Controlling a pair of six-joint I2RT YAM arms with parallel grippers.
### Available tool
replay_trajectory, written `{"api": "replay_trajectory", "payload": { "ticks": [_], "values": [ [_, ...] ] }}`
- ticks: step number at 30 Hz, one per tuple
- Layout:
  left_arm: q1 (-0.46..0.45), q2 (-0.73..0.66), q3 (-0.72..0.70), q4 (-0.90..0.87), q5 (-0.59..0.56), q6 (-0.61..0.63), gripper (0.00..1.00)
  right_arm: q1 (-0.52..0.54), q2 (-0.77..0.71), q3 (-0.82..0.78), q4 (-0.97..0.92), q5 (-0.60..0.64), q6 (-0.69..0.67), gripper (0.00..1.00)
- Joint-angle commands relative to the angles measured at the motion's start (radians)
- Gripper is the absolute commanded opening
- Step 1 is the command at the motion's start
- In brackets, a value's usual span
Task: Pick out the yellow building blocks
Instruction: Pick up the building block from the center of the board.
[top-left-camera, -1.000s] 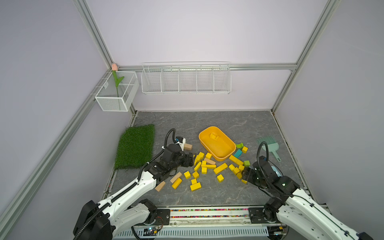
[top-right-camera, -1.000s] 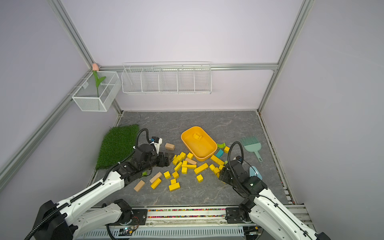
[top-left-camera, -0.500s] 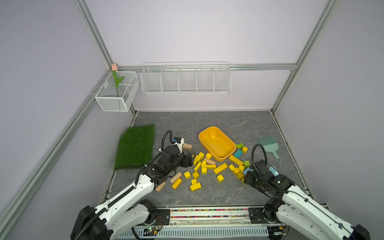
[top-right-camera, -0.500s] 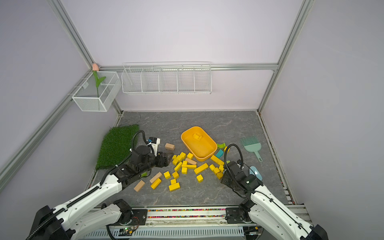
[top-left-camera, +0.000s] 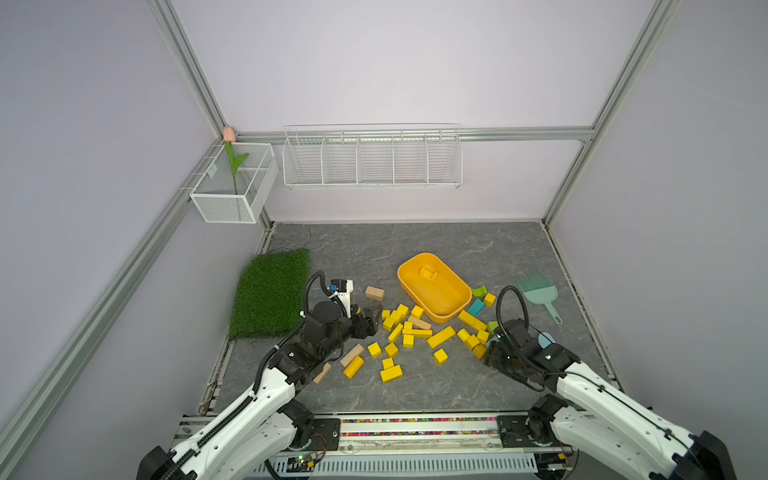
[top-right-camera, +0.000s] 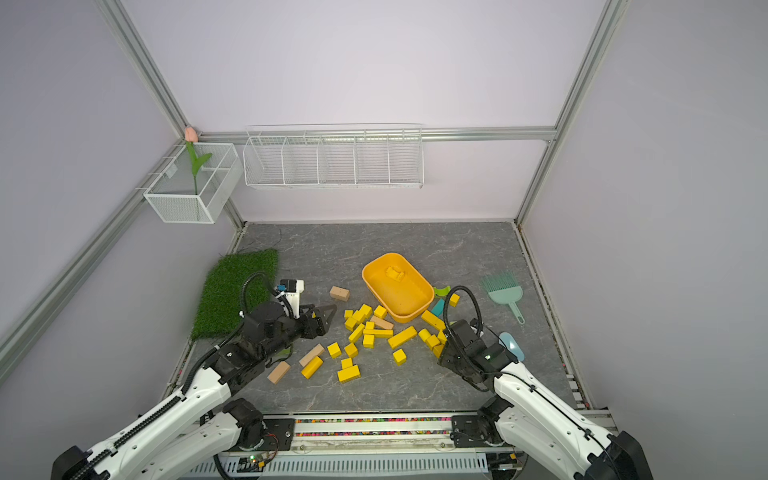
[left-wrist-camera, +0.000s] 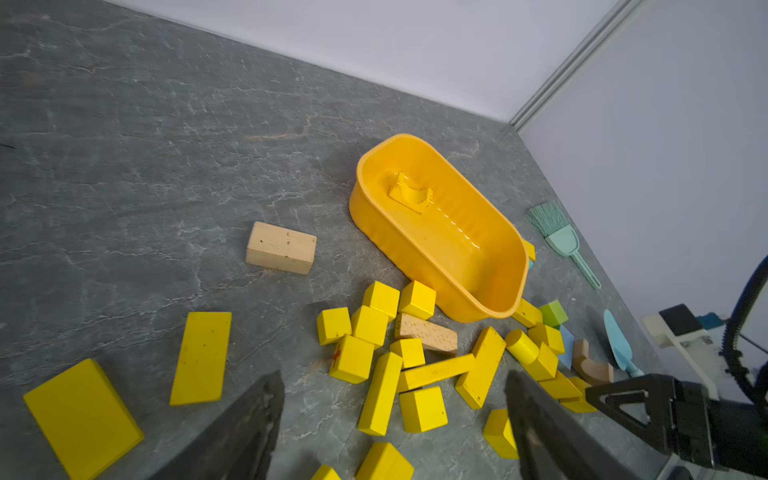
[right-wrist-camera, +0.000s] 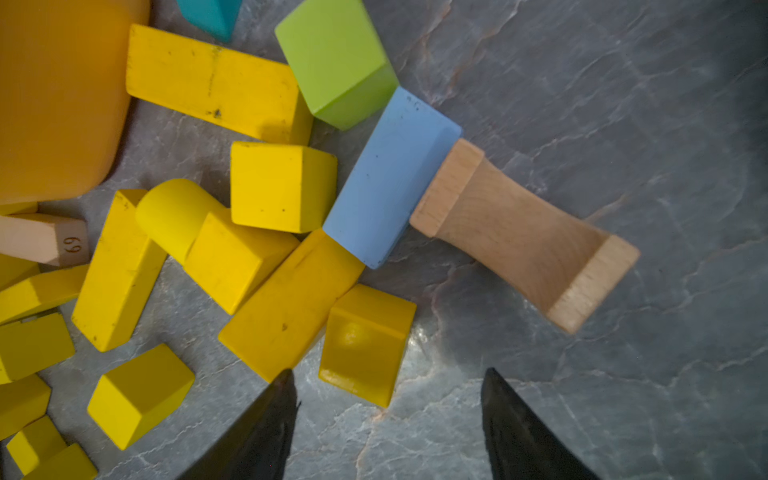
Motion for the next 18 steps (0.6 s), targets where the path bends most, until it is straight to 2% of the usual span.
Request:
{"api": "replay_trajectory", "payload": {
  "ticks": [1,7,13,18],
  "values": [
    [0.044,-0.016,-0.027,0.035,0.024,-0.041,0.86,-0.006,0.033,0.003,0.021,-0.027,-0.014,0.71],
    [0.057,0.002,-0.023,0.040,0.045,-0.044,0.85,-0.007,0.100,0.024,0.043,-0.042,-0.030,0.68],
    [0.060,0.003,-0.024,0.040,0.040,-0.049,0.86,-0.008,0.181,0.051,0.047,-0.050,-0.043,0.58],
    [0.060,0.004,-0.024,0.040,0.044,-0.049,0.86,-0.019,0.177,0.054,0.047,-0.038,-0.040,0.58]
  ]
}}
